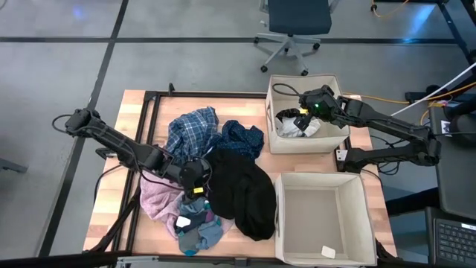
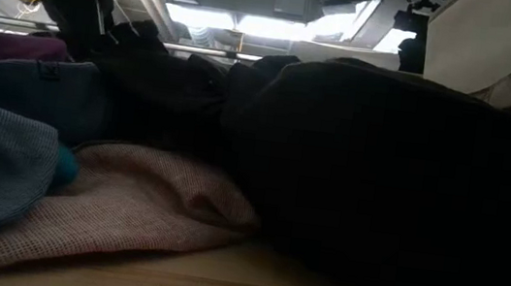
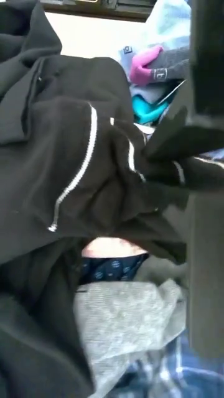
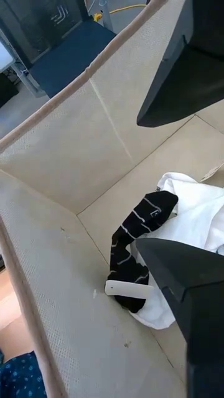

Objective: Sort clothes
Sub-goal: Put the striped black sock into the top laundry organizer

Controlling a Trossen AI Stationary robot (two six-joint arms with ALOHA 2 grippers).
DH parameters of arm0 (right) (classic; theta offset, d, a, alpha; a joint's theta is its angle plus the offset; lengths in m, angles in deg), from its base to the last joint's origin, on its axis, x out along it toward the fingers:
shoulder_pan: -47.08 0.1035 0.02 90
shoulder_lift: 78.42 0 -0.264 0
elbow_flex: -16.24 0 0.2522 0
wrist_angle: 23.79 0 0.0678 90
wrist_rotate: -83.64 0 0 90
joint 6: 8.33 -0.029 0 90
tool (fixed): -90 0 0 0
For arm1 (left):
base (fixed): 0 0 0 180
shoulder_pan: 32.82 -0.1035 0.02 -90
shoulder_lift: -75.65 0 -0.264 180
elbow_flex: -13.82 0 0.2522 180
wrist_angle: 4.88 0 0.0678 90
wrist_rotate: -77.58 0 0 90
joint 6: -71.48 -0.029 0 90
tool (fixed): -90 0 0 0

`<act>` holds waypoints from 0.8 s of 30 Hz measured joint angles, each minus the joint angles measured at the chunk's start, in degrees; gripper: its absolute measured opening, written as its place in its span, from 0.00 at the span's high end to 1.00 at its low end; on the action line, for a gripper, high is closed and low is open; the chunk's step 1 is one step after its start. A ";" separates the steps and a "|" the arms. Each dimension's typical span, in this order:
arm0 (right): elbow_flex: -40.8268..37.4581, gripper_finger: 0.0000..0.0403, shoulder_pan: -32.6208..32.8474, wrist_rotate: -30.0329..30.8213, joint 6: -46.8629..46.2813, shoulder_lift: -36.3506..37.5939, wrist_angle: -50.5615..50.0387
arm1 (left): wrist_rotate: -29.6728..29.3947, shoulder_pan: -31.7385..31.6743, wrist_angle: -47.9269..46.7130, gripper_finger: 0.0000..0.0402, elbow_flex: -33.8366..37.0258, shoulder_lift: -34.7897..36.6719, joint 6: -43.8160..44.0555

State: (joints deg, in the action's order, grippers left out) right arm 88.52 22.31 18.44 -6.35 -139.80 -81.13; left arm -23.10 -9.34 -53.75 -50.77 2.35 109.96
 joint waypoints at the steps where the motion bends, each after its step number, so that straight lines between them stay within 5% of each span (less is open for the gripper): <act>1: 0.00 0.24 0.06 0.00 0.08 0.06 0.10 | 0.02 -0.27 0.14 0.95 0.00 0.01 -1.05; 10: 1.95 0.24 0.07 -2.66 1.36 1.88 0.21 | -4.67 -2.68 -4.74 0.99 -9.56 2.27 -13.09; 21: 2.75 0.24 1.24 -39.78 4.43 1.66 17.77 | -14.36 -9.24 6.85 0.99 -15.08 3.48 -35.82; 24: 2.73 0.24 4.08 -44.99 5.02 0.42 24.81 | -14.36 -11.52 10.54 0.98 -15.09 2.32 -39.12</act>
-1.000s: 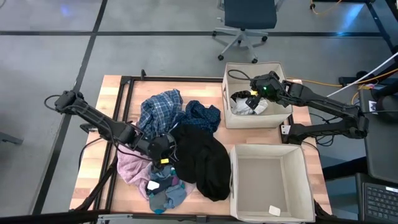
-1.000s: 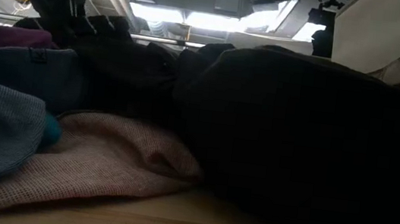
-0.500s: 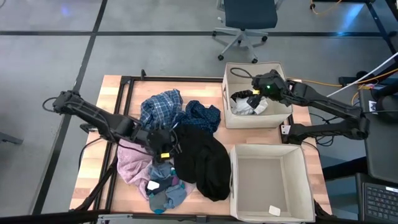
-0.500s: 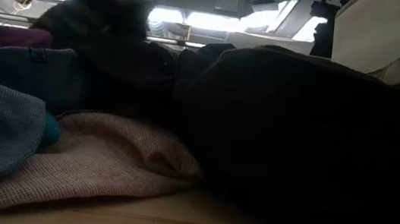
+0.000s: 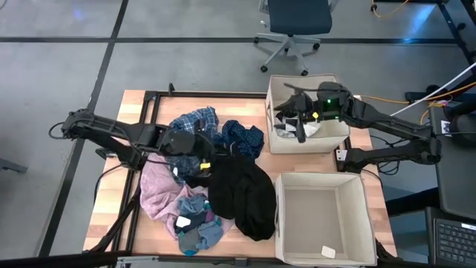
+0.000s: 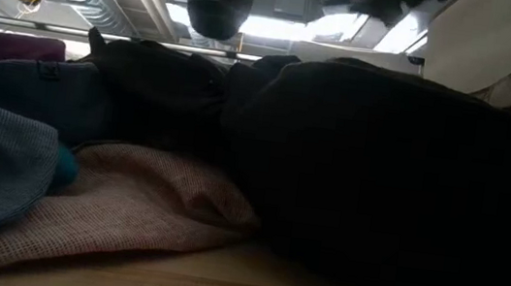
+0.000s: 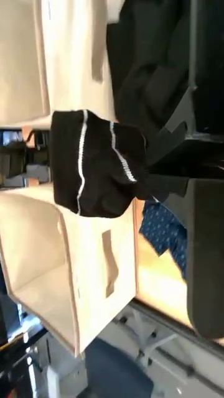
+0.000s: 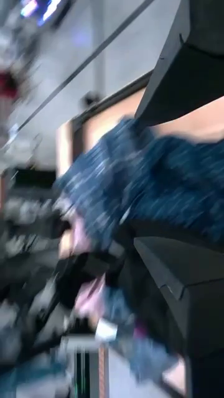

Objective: Sort clothes
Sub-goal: Put the striped black sock into the top laundry organizer

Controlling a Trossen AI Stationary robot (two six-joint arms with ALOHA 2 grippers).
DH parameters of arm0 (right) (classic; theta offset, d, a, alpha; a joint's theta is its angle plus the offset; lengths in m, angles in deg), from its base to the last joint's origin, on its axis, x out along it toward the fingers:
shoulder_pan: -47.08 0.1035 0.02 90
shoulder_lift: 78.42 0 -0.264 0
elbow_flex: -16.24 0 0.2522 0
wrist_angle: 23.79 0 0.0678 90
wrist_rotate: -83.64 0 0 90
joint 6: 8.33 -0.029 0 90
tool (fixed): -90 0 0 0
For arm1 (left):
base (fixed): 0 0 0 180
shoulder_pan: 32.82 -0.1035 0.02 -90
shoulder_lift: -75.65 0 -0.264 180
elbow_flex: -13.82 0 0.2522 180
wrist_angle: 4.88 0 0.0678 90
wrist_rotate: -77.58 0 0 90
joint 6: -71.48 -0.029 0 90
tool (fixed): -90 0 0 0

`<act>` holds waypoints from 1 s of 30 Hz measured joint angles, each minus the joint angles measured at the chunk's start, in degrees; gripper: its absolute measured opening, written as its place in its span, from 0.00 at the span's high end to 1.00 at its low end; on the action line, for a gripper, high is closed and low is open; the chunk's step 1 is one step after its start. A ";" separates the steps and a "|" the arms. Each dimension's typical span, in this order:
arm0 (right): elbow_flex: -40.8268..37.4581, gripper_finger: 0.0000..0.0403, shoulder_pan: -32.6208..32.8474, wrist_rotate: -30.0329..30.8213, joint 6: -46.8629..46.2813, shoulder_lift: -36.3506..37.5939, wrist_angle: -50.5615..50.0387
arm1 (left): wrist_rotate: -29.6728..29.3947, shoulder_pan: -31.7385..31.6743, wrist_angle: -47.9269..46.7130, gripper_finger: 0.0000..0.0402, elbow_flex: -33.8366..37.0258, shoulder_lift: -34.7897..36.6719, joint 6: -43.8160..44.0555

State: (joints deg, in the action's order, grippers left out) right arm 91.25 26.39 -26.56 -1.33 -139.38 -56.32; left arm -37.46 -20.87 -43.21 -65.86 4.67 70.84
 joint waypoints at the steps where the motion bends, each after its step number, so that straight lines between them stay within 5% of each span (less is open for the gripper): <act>1: 0.00 0.24 1.28 -0.64 0.68 -0.46 1.86 | 0.01 -0.71 1.24 0.98 0.01 -0.45 -0.99; 12: -0.02 0.24 12.65 4.85 10.46 -8.25 13.76 | 0.35 -4.65 8.26 0.97 0.01 -3.64 -5.84; 25: -0.04 0.24 15.50 7.15 11.75 -18.54 27.49 | 0.41 -6.06 10.55 0.97 0.03 -3.91 -5.82; 30: -0.04 0.37 15.48 7.16 11.75 -20.31 30.12 | 0.39 -6.08 10.53 0.96 0.03 -3.91 -5.82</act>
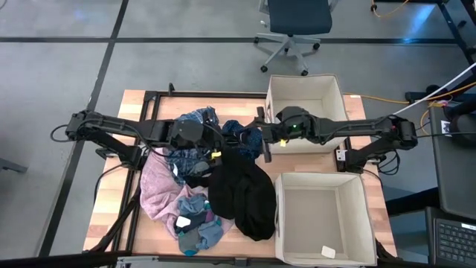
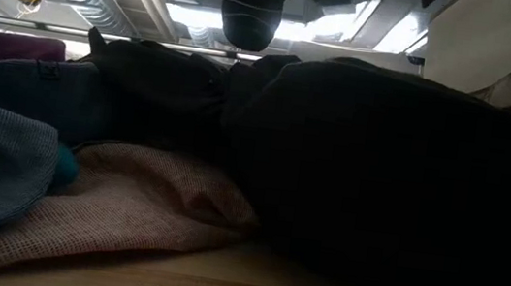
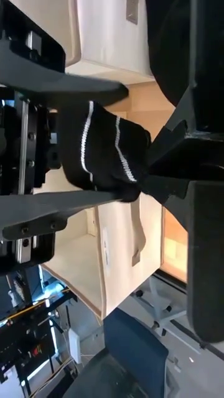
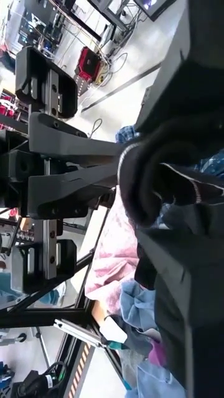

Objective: Sort clothes
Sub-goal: Put the striped black sock into the top laundry organizer

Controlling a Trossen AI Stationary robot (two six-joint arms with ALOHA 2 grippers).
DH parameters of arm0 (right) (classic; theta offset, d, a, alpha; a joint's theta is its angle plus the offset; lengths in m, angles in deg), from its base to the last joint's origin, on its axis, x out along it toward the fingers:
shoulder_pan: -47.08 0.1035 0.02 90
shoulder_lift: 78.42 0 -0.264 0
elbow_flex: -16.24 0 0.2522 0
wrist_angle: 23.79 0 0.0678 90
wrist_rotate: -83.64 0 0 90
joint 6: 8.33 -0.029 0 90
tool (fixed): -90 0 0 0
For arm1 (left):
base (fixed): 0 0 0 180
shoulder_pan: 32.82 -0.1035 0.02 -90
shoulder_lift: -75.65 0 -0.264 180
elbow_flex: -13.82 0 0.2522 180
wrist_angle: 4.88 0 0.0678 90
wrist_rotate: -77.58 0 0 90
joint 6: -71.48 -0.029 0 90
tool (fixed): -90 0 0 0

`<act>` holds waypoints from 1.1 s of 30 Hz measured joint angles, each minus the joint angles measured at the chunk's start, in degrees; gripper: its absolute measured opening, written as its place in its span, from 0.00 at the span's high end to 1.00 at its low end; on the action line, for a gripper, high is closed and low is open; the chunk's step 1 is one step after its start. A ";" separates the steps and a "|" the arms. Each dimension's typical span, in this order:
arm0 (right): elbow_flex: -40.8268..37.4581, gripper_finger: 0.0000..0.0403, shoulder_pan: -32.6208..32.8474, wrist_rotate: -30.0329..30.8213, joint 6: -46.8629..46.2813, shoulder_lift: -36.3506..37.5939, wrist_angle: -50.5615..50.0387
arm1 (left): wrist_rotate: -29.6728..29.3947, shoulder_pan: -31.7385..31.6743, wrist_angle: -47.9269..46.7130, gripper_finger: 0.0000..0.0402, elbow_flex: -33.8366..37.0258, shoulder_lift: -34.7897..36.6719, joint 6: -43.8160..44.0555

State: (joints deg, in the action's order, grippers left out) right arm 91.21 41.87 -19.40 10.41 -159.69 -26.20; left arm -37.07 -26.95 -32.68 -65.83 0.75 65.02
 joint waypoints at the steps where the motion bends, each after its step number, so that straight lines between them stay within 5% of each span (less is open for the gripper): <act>1: 0.00 0.42 0.00 0.00 0.00 -0.23 0.57 | 0.00 0.00 -0.03 0.96 0.00 0.00 0.00; 9: 0.00 0.95 -0.04 4.10 2.25 -0.38 1.01 | -0.10 0.00 -0.07 0.96 0.00 0.00 0.02; 16: 0.00 0.93 -0.04 7.70 2.75 0.29 0.10 | -0.09 -0.07 -0.07 0.95 0.00 0.00 0.67; 21: -0.02 0.98 -0.04 9.96 3.91 4.38 -2.55 | -0.04 -0.06 -1.22 0.83 0.00 0.02 2.12; 27: -0.02 0.94 -0.04 18.90 4.09 12.05 -11.98 | 0.02 -0.02 -5.60 0.63 0.00 0.97 3.95; 33: -0.02 0.97 -0.04 33.68 2.78 21.42 -26.12 | -0.02 -0.02 -14.94 0.56 0.01 1.85 9.04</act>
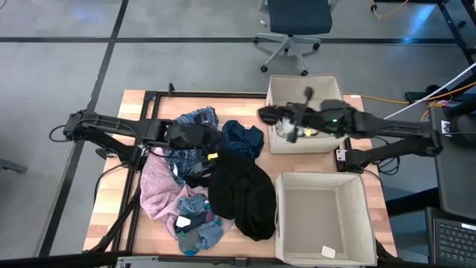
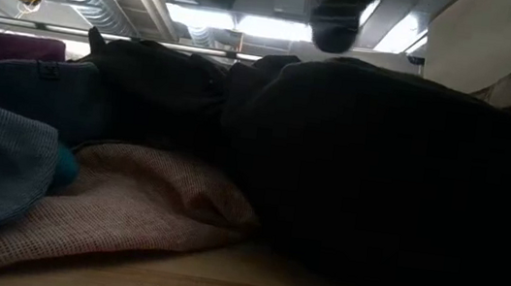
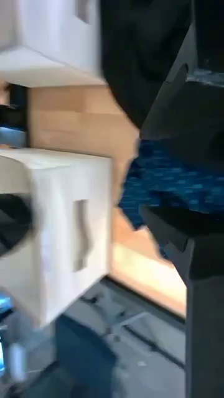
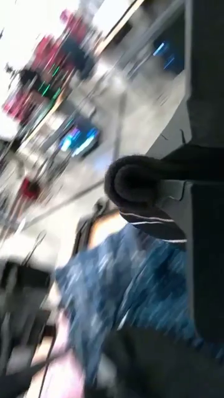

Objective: Sort clothes
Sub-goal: Put the striped black sock into the top laundry organizer

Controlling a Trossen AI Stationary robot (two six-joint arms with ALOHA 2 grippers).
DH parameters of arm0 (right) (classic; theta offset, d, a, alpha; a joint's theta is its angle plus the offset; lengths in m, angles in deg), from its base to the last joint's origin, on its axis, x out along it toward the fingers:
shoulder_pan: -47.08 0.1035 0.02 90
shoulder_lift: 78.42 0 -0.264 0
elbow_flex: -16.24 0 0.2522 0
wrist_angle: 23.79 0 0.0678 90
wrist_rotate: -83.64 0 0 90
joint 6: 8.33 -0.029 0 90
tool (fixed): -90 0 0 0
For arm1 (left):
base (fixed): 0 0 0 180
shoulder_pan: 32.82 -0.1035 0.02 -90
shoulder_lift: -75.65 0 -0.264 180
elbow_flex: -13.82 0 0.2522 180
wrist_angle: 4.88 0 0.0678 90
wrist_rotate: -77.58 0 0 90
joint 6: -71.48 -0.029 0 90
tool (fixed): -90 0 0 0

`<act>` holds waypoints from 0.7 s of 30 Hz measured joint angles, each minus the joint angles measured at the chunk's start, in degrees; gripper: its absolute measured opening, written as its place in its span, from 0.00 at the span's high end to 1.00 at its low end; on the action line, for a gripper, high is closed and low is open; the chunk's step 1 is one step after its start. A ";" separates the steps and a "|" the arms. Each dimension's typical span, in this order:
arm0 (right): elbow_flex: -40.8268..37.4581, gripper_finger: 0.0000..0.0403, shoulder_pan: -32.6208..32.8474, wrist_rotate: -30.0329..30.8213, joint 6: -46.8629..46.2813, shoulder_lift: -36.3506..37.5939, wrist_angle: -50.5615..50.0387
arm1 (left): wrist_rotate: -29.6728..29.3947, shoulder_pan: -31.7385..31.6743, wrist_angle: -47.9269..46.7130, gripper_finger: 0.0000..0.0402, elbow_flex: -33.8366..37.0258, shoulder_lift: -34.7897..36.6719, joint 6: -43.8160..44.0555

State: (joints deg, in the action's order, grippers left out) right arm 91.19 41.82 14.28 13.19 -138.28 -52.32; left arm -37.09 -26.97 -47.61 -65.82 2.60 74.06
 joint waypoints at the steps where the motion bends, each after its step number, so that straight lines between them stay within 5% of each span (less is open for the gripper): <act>1: 0.00 0.98 0.00 2.64 -0.60 1.60 -2.33 | 0.01 0.00 -1.33 0.56 0.01 -0.01 0.84; 10: 0.02 0.92 -0.02 25.95 -12.32 11.02 -23.14 | -0.02 0.00 -7.06 0.57 0.01 -0.29 6.52; 21: -0.39 0.91 -4.11 29.67 -25.97 9.25 -36.15 | -0.07 0.61 -8.13 0.57 0.01 -0.29 9.07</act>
State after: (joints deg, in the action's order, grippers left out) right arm 90.80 37.71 43.95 -12.78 -129.03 -88.47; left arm -37.16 -26.36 -55.74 -65.81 2.31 83.13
